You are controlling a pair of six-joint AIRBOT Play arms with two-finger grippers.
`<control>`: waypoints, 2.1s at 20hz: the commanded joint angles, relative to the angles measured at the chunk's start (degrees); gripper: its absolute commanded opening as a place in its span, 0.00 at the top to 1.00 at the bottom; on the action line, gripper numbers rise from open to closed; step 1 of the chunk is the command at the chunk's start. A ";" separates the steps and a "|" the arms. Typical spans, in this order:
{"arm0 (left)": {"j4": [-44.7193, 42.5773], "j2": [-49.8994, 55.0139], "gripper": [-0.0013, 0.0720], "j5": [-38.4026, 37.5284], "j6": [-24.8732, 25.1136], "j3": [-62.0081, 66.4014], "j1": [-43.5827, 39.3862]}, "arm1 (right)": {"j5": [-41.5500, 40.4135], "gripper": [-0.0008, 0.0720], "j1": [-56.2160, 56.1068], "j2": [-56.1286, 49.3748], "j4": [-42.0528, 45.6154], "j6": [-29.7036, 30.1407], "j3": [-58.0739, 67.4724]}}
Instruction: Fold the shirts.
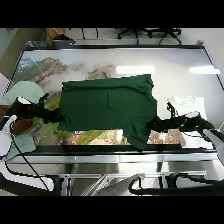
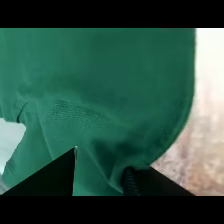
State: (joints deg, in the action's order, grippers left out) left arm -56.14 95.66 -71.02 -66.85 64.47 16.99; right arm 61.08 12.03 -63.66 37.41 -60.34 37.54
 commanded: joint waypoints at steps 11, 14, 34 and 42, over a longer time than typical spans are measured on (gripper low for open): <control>-7.28 -0.07 0.96 -5.14 -3.37 0.07 1.53 | 3.91 0.96 -2.12 6.05 2.95 -1.11 -4.94; -11.76 -0.15 0.96 -10.40 -6.34 -0.17 4.02 | 7.74 0.96 -2.21 10.84 10.49 -6.99 -5.53; -8.35 3.23 0.96 -4.94 -11.56 26.67 -4.70 | -2.60 0.96 -2.64 -10.51 -4.57 11.17 36.46; -7.67 18.95 0.95 -7.32 -15.08 38.16 -5.14 | -9.62 0.70 -5.55 -22.95 -6.56 16.50 40.26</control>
State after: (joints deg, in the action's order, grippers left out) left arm -64.45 110.15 -76.73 -80.47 98.61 12.16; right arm 53.21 6.70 -84.03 31.44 -45.71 76.69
